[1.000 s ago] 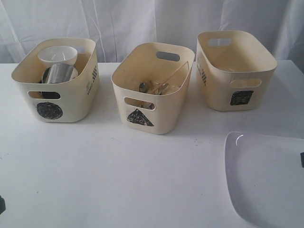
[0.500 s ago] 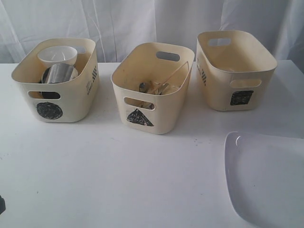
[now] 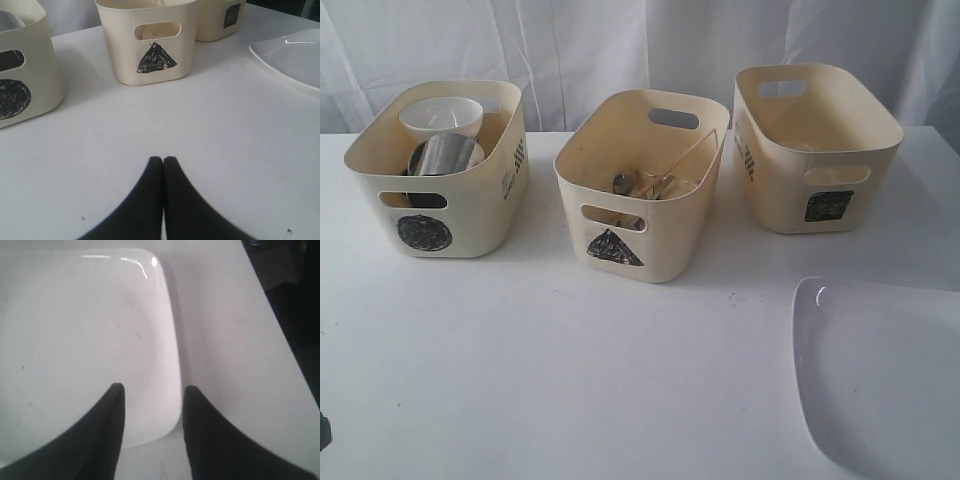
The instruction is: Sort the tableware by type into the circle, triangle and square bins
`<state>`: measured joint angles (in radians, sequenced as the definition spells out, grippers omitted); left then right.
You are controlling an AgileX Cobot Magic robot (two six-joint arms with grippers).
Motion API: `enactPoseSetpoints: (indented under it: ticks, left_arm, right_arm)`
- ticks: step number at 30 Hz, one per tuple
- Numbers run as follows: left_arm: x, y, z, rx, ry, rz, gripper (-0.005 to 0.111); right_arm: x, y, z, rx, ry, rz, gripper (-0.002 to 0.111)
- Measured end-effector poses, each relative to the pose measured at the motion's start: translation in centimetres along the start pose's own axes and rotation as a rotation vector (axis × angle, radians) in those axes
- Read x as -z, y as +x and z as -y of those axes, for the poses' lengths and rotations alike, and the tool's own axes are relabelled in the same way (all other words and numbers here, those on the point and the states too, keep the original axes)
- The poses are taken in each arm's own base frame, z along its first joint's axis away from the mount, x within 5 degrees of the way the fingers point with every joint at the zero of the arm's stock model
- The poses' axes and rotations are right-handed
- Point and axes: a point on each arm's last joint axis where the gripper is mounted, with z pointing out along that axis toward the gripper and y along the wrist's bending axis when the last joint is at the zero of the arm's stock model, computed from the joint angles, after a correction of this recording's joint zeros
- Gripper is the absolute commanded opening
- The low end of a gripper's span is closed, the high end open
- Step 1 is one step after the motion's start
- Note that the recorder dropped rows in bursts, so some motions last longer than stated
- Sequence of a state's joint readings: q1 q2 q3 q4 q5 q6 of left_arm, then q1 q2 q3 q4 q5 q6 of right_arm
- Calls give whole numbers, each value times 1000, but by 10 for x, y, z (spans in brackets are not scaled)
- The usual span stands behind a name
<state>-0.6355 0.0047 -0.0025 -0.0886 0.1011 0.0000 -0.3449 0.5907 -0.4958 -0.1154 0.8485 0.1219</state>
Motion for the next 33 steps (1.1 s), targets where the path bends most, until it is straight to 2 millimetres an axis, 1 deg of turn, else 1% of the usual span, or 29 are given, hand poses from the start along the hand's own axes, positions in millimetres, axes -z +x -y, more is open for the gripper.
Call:
enactPoseSetpoints:
  ticks: [3, 5, 8, 10, 13, 19, 25, 29, 33]
  left_arm:
    - [0, 0, 0, 0, 0, 0, 0]
    - [0, 0, 0, 0, 0, 0, 0]
    - [0, 0, 0, 0, 0, 0, 0]
    - [0, 0, 0, 0, 0, 0, 0]
    - [0, 0, 0, 0, 0, 0, 0]
    - [0, 0, 0, 0, 0, 0, 0]
    - [0, 0, 0, 0, 0, 0, 0]
    - [0, 0, 0, 0, 0, 0, 0]
    - [0, 0, 0, 0, 0, 0, 0]
  right_arm:
    - [0, -1, 2, -16, 7, 66, 37]
    - [1, -6, 2, -49, 1, 129, 37]
    - [1, -16, 1, -183, -24, 224, 36]
    - [-4, -20, 0, -275, -44, 227, 36]
    - [-22, -22, -2, -294, -39, 121, 36]
    - [-68, -31, -6, -206, -17, -153, 36]
    - [-105, -51, -7, -108, -2, -280, 38]
    - [-114, -62, -7, -56, -3, -289, 40]
    - [-114, -64, 5, -62, 21, -286, 40]
